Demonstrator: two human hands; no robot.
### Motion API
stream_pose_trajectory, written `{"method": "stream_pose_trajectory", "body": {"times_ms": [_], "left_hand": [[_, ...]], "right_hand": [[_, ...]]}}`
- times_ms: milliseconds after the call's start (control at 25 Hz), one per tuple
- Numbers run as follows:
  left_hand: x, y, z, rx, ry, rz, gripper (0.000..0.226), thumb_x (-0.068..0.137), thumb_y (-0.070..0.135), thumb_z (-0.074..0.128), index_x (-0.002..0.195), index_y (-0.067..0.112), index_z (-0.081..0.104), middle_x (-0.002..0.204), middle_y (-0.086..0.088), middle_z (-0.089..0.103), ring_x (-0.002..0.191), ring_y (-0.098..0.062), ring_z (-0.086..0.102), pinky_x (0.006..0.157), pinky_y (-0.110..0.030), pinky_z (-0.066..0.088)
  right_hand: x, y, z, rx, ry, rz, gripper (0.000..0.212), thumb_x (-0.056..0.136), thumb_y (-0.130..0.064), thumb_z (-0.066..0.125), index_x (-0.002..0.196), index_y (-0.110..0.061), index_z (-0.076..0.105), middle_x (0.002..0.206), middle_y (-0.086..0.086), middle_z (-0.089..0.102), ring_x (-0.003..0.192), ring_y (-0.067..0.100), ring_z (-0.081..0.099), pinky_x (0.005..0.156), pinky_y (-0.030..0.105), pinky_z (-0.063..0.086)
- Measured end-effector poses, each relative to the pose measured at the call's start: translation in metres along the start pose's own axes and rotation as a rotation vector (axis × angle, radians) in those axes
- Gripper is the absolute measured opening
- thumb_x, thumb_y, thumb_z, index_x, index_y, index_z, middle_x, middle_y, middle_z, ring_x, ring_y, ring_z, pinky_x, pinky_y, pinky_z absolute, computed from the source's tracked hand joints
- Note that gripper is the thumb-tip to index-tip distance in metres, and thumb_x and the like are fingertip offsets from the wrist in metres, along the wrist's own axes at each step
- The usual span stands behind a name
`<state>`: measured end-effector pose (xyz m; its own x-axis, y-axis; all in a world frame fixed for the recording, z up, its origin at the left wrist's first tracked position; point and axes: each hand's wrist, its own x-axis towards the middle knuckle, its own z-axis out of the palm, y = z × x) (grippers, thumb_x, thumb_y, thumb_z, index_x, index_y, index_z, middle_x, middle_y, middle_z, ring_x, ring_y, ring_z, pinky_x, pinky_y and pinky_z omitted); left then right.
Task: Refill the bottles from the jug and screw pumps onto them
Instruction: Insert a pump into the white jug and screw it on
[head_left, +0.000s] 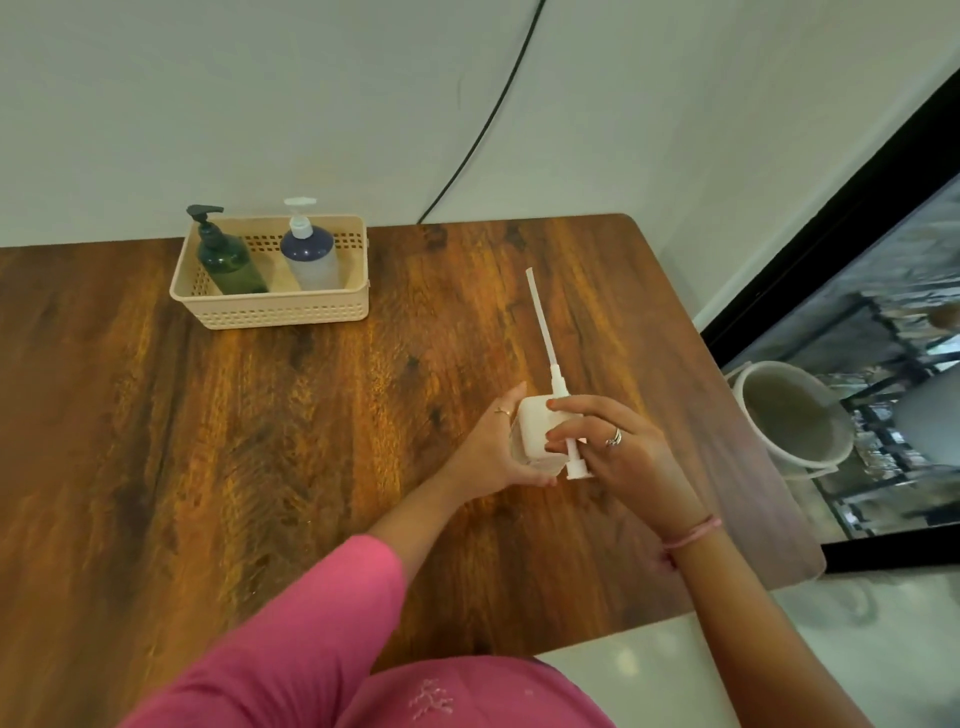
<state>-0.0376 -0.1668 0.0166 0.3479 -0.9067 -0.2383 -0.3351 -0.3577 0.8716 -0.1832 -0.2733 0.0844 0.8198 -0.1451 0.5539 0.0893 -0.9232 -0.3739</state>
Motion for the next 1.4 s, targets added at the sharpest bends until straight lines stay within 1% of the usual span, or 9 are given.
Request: {"method": "stream_pose_trajectory", "body": {"times_ms": [120,200,280,480,560,720,1040,1280,1400], "left_hand": [[0.014,0.007,0.009,-0.059,0.066,0.039,0.088,0.064,0.035,0.086,0.134,0.022,0.035,0.126,0.007,0.048,0.114,-0.01,0.05,0.089,-0.016,0.048],[0.014,0.006,0.005,-0.093,0.145,0.045,0.078,0.062,0.03,0.088,0.123,0.027,0.041,0.114,0.009,0.052,0.104,-0.01,0.053,0.076,-0.012,0.049],[0.011,0.003,-0.007,-0.144,0.236,0.033,0.077,0.059,0.028,0.089,0.121,0.026,0.043,0.109,0.01,0.054,0.101,-0.01,0.055,0.075,-0.018,0.053],[0.0,0.003,-0.058,-0.217,0.386,-0.032,0.076,0.059,0.021,0.089,0.117,0.029,0.04,0.106,0.015,0.052,0.098,-0.005,0.054,0.073,-0.017,0.053],[-0.005,0.002,-0.08,-0.234,0.436,-0.045,0.076,0.058,0.019,0.089,0.116,0.031,0.042,0.111,0.009,0.055,0.104,-0.009,0.054,0.078,-0.025,0.054],[-0.012,0.004,-0.116,-0.225,0.494,-0.031,0.075,0.059,0.015,0.088,0.117,0.031,0.043,0.114,0.007,0.053,0.104,-0.01,0.053,0.075,-0.023,0.052],[-0.025,0.02,-0.148,-0.183,0.513,-0.019,0.075,0.064,0.015,0.087,0.118,0.036,0.039,0.103,0.026,0.045,0.094,0.004,0.048,0.055,-0.004,0.044],[-0.027,0.033,-0.151,-0.158,0.505,0.037,0.077,0.058,0.017,0.089,0.119,0.033,0.044,0.111,0.015,0.049,0.103,-0.006,0.05,0.073,-0.017,0.049],[-0.029,0.049,-0.151,-0.159,0.507,0.054,0.075,0.059,0.017,0.088,0.117,0.033,0.043,0.108,0.015,0.05,0.097,-0.003,0.05,0.073,-0.02,0.05]], "right_hand": [[0.002,0.008,-0.003,0.047,0.015,0.075,0.013,0.081,-0.009,0.072,0.094,-0.01,0.069,0.108,0.008,0.066,0.101,0.008,0.061,0.084,0.014,0.049],[0.008,0.009,-0.006,0.164,0.056,0.278,0.028,0.077,-0.01,0.076,0.103,-0.015,0.066,0.106,0.003,0.067,0.096,0.007,0.064,0.081,0.021,0.054],[0.02,0.005,-0.013,0.304,0.104,0.463,0.038,0.074,-0.021,0.078,0.108,-0.022,0.062,0.103,-0.002,0.068,0.093,0.009,0.067,0.079,0.023,0.055],[0.071,-0.001,-0.024,0.538,0.286,0.551,0.017,0.09,-0.019,0.06,0.106,-0.015,0.063,0.092,-0.019,0.069,0.087,0.002,0.064,0.073,0.014,0.049],[0.092,-0.004,-0.025,0.673,0.322,0.56,0.015,0.094,-0.025,0.052,0.104,-0.022,0.063,0.086,-0.012,0.068,0.078,0.006,0.062,0.072,0.021,0.05],[0.134,-0.007,-0.03,0.69,0.301,0.46,0.021,0.098,-0.033,0.047,0.108,-0.023,0.062,0.088,-0.001,0.066,0.078,0.011,0.058,0.075,0.03,0.05],[0.181,-0.023,-0.032,0.666,0.186,0.345,0.033,0.096,-0.025,0.047,0.118,-0.003,0.058,0.101,-0.003,0.069,0.089,0.005,0.065,0.078,0.02,0.051],[0.192,-0.035,-0.019,0.604,0.009,0.379,0.027,0.092,-0.029,0.058,0.112,-0.013,0.065,0.102,-0.001,0.072,0.082,0.023,0.067,0.072,0.034,0.055],[0.196,-0.041,-0.01,0.538,-0.039,0.38,0.025,0.092,-0.025,0.059,0.112,-0.01,0.065,0.099,0.002,0.07,0.059,0.004,0.061,0.058,0.012,0.046]]}}
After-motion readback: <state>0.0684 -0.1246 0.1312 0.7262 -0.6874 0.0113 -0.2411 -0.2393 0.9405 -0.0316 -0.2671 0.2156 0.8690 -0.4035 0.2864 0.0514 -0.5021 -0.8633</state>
